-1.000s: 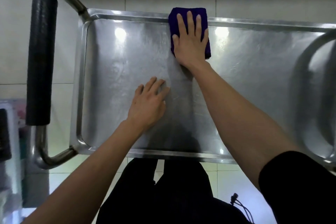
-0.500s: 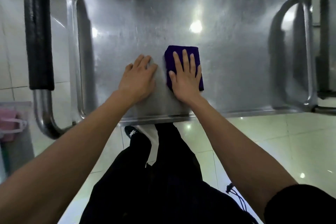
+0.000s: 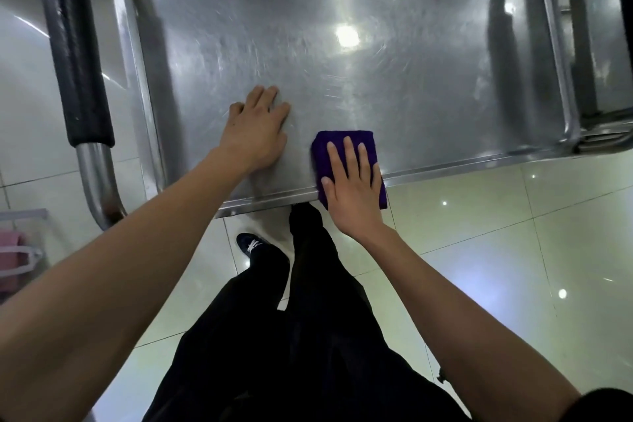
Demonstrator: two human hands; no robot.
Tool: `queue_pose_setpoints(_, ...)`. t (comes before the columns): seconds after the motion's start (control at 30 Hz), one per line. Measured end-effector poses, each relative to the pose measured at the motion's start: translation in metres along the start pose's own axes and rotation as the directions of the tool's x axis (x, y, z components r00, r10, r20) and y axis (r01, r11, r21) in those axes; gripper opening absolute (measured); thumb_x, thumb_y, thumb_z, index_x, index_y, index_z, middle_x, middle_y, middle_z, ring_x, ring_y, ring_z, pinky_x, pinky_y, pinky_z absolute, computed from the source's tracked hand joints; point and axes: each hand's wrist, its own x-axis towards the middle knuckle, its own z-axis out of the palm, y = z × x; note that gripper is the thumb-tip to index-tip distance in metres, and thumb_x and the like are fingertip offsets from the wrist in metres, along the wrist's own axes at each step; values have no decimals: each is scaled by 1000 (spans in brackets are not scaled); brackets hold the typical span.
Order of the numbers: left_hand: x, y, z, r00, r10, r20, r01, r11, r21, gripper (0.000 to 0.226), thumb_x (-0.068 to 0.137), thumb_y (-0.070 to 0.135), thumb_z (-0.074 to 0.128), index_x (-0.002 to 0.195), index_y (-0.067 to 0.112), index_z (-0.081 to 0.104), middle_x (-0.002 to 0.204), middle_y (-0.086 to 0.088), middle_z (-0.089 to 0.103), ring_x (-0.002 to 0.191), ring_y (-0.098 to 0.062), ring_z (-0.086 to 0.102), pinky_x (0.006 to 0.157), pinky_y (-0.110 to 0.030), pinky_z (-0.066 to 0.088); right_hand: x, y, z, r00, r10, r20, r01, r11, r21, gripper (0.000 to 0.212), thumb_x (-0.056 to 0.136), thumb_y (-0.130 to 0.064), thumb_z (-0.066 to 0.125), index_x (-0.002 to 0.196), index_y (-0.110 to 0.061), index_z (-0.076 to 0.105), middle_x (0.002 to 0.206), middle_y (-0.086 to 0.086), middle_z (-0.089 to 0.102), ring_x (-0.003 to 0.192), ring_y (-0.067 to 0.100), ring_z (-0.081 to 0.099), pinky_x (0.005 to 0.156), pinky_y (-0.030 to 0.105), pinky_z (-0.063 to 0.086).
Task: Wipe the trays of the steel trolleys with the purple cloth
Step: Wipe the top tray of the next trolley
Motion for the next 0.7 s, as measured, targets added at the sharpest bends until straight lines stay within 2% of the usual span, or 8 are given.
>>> queue_pose_setpoints(0.17,9,-6,-11,992,-38,-122,34,999,-31,44,95,21,47,137,8,50,149,-10,40,143,-30,27,106,-53,33,31,-7,-8,999,-29,36,29,999,23,60,103,-43,17,157,-33,-5,167,0,-7,153,25,-11,122,55,4)
queue_pose_setpoints(0.37,28,-18,-17,973,-162,-164,153,986,-70,36,96,22,48,128,13,61,142,-6,47,137,-28,35,104,-51,35,103,-27,-24,999,-45,-7,45,997,59,60,105,-42,25,158,-33,-2,167,0,-5,153,26,-10,121,54,0)
queue_pose_setpoints(0.5,26,-18,-16,965,-170,-201,161,985,-60,33,93,23,52,122,16,66,138,-4,52,133,-26,41,100,-49,37,164,-41,-40,996,-93,-20,93,994,51,59,105,-42,25,158,-32,0,167,0,-5,153,26,-10,121,54,-2)
queue_pose_setpoints(0.7,25,-18,-16,961,-197,-192,189,980,-62,38,88,20,61,126,20,67,140,-6,55,138,-27,41,104,-48,35,264,-71,-70,987,-158,-28,159,986,53,60,105,-41,26,159,-30,2,167,2,-4,153,27,-8,122,55,-1)
